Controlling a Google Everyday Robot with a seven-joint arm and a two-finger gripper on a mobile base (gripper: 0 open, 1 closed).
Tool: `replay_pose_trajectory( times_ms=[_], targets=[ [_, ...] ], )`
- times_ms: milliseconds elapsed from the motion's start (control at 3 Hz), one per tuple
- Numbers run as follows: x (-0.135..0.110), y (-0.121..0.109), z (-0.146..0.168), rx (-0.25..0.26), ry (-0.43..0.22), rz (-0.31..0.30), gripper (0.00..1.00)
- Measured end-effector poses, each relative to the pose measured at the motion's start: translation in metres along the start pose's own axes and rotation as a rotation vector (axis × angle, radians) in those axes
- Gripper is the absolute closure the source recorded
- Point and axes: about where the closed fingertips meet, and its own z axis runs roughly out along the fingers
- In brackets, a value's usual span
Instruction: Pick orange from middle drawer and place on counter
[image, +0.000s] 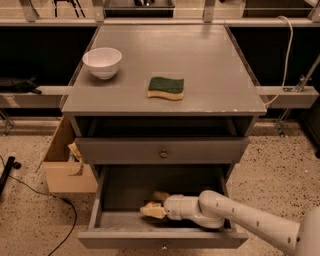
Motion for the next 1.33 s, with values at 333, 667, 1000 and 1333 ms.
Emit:
replay_pose_trajectory(
  times_ms=[333,667,1000,1333],
  targets=[
    [0.0000,0.0000,0.0000,0.000,0.000,0.000,0.68],
    [0.0000,0.0000,0.0000,0.000,0.000,0.000,0.91],
    [0.0000,0.0001,0.0001,0.000,0.000,0.000,1.00],
    [0.0000,0.0001,0.0001,0.000,0.000,0.000,1.00]
  ],
)
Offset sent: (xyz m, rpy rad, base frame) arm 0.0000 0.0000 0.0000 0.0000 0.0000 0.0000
